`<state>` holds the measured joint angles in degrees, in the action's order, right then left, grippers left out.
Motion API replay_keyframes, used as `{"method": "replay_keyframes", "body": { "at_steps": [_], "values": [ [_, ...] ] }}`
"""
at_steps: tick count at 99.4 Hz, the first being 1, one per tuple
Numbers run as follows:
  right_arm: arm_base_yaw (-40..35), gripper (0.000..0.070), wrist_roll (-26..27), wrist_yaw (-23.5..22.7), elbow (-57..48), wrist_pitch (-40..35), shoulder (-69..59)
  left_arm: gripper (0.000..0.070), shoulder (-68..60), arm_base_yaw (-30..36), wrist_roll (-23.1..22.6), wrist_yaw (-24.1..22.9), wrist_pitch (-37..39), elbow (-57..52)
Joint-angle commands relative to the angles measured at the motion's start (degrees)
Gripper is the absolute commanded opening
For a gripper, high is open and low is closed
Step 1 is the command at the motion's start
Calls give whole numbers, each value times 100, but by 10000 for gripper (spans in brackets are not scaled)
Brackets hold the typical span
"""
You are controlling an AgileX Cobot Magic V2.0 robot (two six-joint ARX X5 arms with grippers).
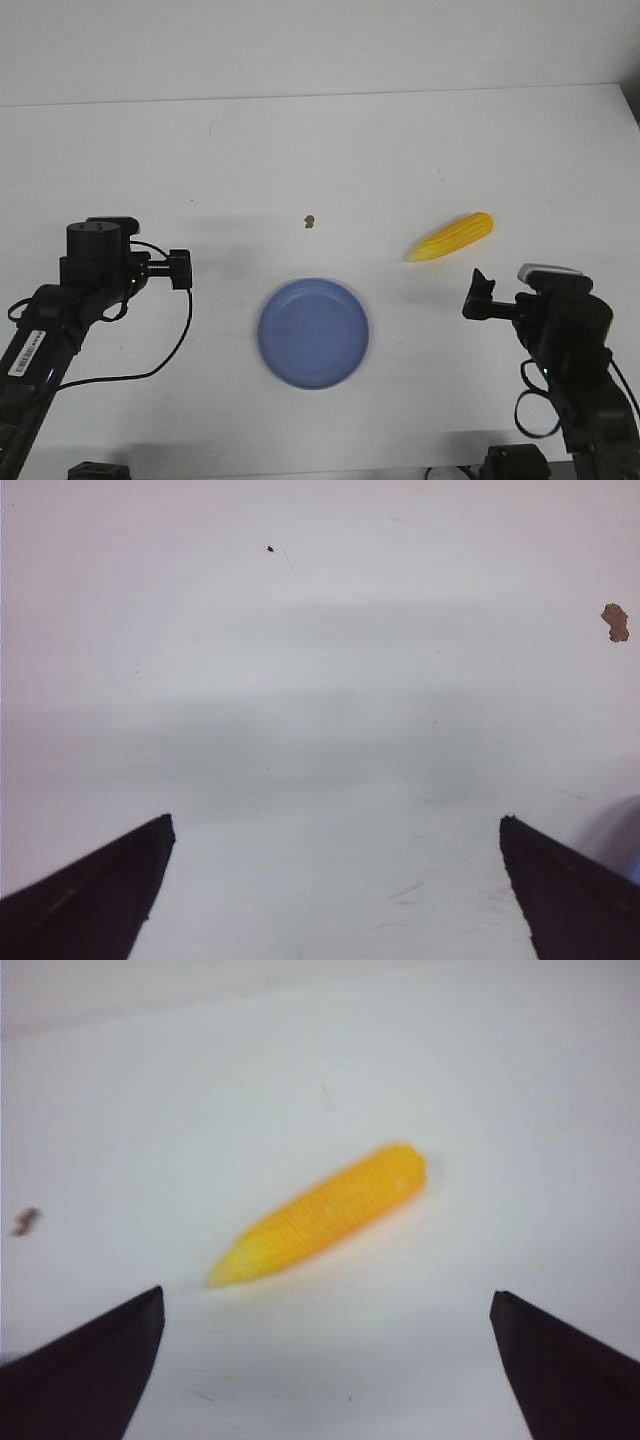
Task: Place corn on plate with both arms
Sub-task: 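Reach the right gripper down and grasp the yellow corn cob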
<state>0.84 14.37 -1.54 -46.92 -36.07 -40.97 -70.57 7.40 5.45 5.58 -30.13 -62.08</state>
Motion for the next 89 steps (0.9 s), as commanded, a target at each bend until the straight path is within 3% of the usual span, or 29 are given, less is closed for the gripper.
{"method": "replay_keyframes", "body": {
  "at_steps": [1, 19, 43, 89],
  "values": [
    [46, 700, 575, 11, -184, 101, -505, 672, -72, 13, -44, 11, 22, -52],
    [116, 700, 1005, -33, -654, 229, -1912, 672, -72, 13, -26, 66, 24, -52],
    [114, 700, 1797, -603, -1307, 728, -3327, 672, -72, 13, -17, 195, 59, -52],
    [105, 700, 2159, -140, -1727, 643, -4242, 672, -72, 13, 15, 365, 199, -52]
  ]
}}
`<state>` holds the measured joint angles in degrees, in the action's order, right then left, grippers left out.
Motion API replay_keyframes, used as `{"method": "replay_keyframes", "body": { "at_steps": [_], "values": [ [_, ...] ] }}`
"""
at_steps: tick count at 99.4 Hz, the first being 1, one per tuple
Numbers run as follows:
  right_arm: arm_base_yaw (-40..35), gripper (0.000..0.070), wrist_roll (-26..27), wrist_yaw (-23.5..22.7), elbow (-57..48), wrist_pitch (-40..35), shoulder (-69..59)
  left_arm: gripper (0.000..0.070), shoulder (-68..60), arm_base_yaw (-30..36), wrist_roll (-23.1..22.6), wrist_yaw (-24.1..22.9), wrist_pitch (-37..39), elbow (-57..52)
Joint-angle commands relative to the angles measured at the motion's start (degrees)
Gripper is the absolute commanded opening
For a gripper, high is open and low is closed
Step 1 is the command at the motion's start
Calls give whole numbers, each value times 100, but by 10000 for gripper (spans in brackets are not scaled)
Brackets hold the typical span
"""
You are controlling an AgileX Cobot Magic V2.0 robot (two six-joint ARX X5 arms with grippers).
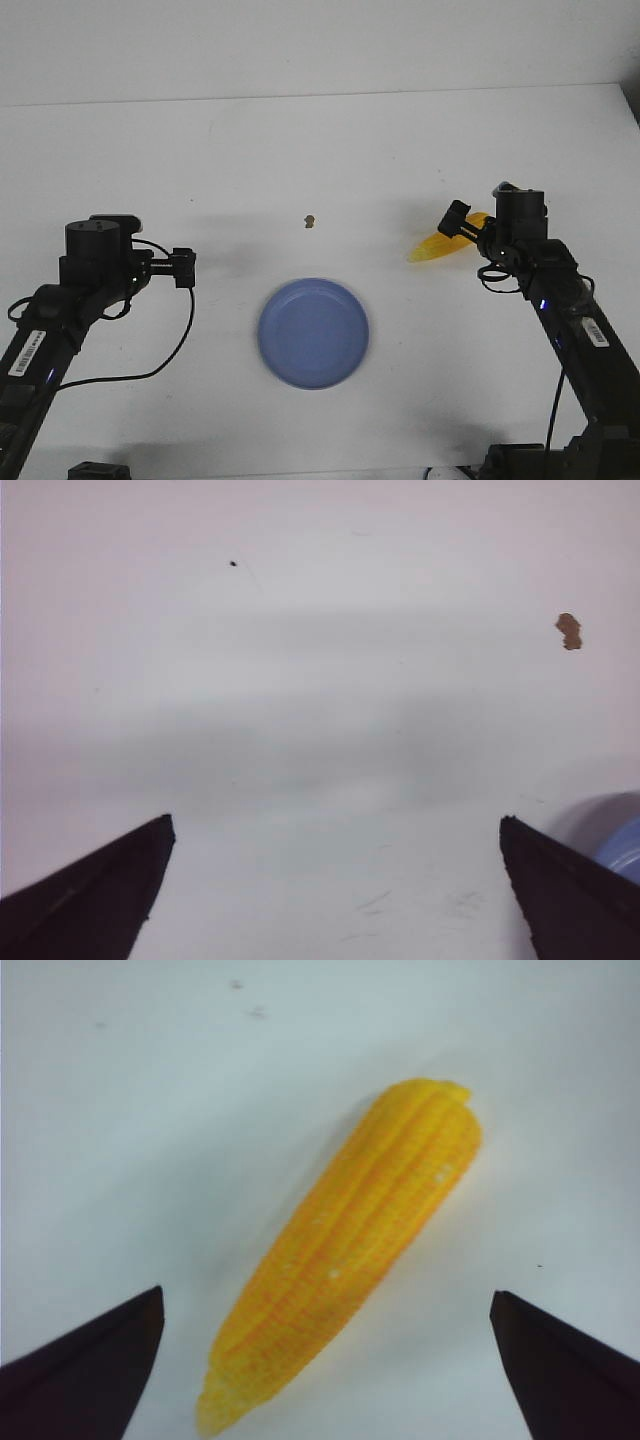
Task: Place corn on plate with both arms
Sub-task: 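Reach the right gripper down and grasp the yellow corn cob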
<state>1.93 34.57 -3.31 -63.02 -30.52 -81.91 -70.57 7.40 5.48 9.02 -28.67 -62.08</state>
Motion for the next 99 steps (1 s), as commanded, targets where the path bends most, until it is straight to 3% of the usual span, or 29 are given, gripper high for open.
{"method": "replay_keyframes", "body": {
  "at_steps": [1, 99],
  "values": [
    [-4, 700, 140, 37, -116, 105, -157, 672, -72, 13, 13, 24, 55, -52],
    [-9, 700, 289, 181, -120, 833, -1001, 672, -72, 17, 17, 50, 44, -52]
  ]
}}
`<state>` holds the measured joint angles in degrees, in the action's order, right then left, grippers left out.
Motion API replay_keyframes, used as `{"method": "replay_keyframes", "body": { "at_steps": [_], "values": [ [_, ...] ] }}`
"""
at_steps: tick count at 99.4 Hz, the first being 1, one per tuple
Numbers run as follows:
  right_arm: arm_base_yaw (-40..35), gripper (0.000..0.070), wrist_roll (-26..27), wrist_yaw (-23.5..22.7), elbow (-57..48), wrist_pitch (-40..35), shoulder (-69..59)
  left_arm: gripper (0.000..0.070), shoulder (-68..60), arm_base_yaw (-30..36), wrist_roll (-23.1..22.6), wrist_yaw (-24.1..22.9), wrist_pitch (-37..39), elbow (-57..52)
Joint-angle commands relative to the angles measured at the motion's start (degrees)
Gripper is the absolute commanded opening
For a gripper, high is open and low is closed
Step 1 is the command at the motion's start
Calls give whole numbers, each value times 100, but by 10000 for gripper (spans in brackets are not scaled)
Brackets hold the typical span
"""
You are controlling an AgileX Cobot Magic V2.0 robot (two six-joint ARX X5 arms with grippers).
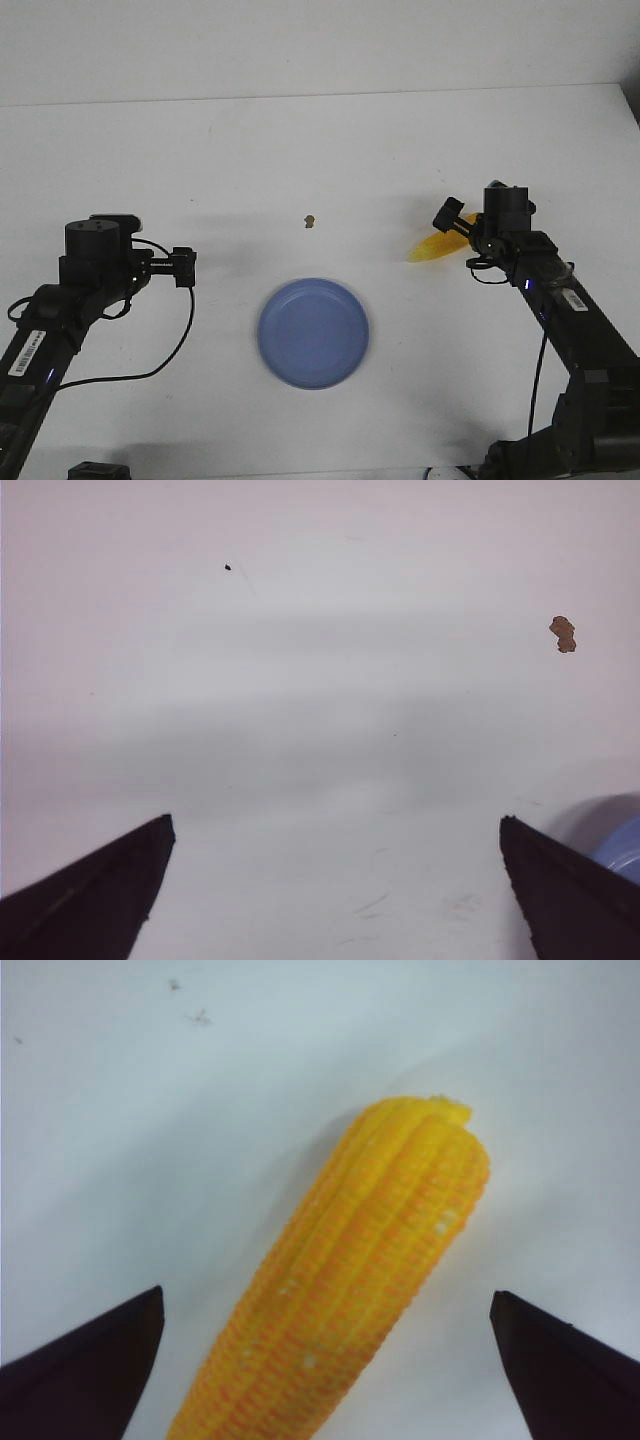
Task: Place corn on plate with both arms
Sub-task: 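Reach the right gripper down and grasp the yellow corn cob, then lift the corn with the right gripper and carry it over the plate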
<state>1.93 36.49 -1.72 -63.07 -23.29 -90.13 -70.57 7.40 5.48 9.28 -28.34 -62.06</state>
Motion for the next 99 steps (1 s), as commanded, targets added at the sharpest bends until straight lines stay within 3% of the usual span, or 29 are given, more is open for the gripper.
{"method": "replay_keyframes", "body": {
  "at_steps": [1, 36, 43, 51, 55, 72, 99],
  "values": [
    [-9, 700, 96, 20, -116, 111, -181, 672, -72, 17, 17, 24, 13, -55],
    [-11, 700, 90, -39, -116, 92, -564, 672, -72, 17, 15, 24, 11, -55],
    [-11, 586, 76, -42, -116, 96, -564, 672, -72, 17, 13, 24, 11, -55],
    [-11, 366, 74, -44, -116, 96, -562, 672, -72, 17, 13, 22, 11, -55],
    [-9, 318, 55, -44, -116, 92, -562, 672, -72, 17, 13, 22, 13, -55],
    [-9, 257, -55, -48, -116, 57, -553, 672, -72, 17, 13, 22, 11, -55],
    [-11, 257, -494, -402, -120, -2, -153, 672, -72, 17, 13, 22, 9, -55]
  ]
}}
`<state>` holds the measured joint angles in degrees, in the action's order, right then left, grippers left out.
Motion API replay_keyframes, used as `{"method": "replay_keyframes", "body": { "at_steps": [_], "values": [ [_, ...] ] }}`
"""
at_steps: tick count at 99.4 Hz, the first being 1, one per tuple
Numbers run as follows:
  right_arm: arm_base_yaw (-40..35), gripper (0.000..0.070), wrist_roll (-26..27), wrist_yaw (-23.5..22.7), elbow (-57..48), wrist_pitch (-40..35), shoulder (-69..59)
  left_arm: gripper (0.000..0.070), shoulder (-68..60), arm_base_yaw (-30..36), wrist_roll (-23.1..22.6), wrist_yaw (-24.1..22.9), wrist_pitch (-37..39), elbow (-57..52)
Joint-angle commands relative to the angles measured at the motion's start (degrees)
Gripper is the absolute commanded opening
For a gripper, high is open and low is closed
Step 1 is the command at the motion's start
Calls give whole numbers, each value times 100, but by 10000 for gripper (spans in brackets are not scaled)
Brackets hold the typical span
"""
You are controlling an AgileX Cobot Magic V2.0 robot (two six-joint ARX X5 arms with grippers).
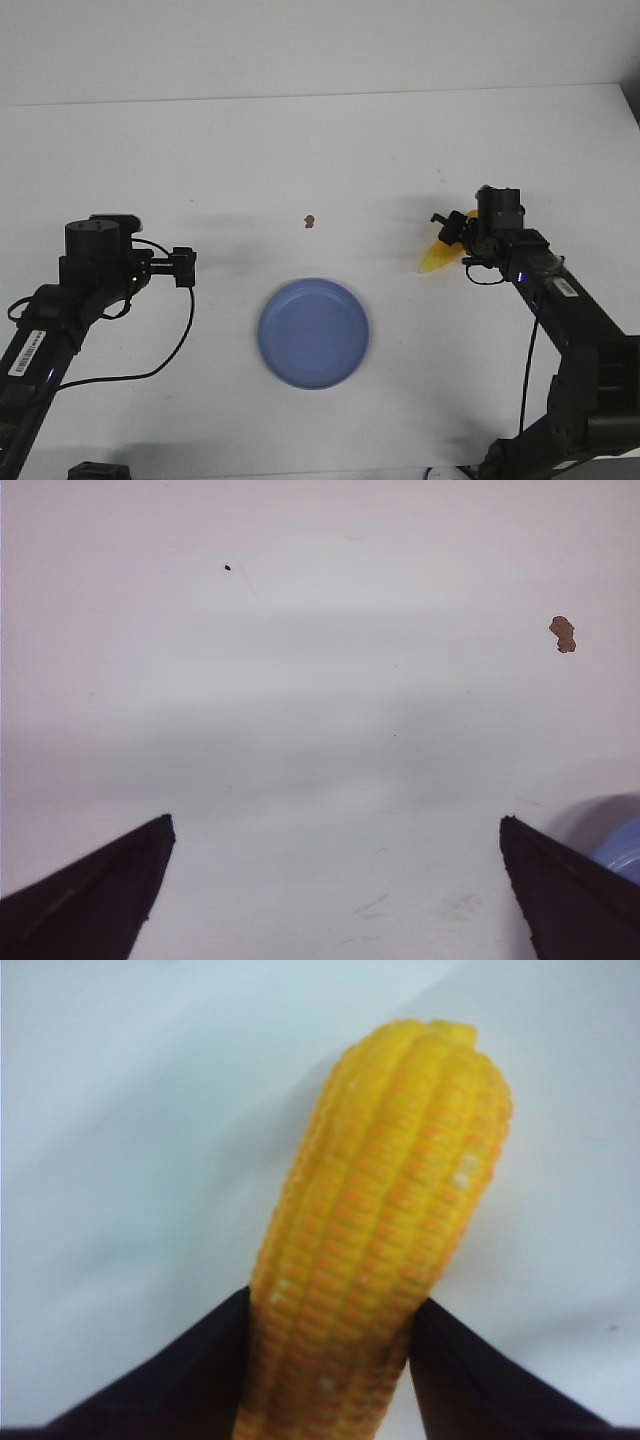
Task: Place corn on plate with both arms
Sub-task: 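Lift the corn with the right gripper and carry it over the plate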
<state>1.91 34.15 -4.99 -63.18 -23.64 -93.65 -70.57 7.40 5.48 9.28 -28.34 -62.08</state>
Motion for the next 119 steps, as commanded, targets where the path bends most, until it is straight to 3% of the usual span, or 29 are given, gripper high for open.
{"method": "replay_keyframes", "body": {
  "at_steps": [1, 12, 26, 38, 59, 86, 100, 119],
  "values": [
    [-9, 257, -286, -96, -109, 24, 232, 672, -72, 17, 13, 22, 9, -52],
    [-9, 257, -531, -435, -109, -142, 625, 672, -72, 17, 13, 22, 9, -52],
    [-142, 257, -1091, -1215, -109, -476, 1276, 672, -72, 17, 13, 22, 9, -52],
    [-448, 257, -1609, -1434, -109, -940, 1714, 672, -72, 17, 13, 22, 9, -52],
    [-1309, 293, -2070, -1285, -107, -1681, 1792, 672, -72, 17, 13, 22, 11, -52],
    [-2824, 295, -1897, -603, -107, -1193, 1366, 672, -72, 17, 13, 22, 11, -52],
    [-3327, 298, -1742, -568, -107, -975, 883, 672, -72, 17, 13, 22, 7, -52],
    [-3759, 408, -1596, -562, -107, -916, 326, 672, -72, 17, 13, 22, -4, -52]
  ]
}}
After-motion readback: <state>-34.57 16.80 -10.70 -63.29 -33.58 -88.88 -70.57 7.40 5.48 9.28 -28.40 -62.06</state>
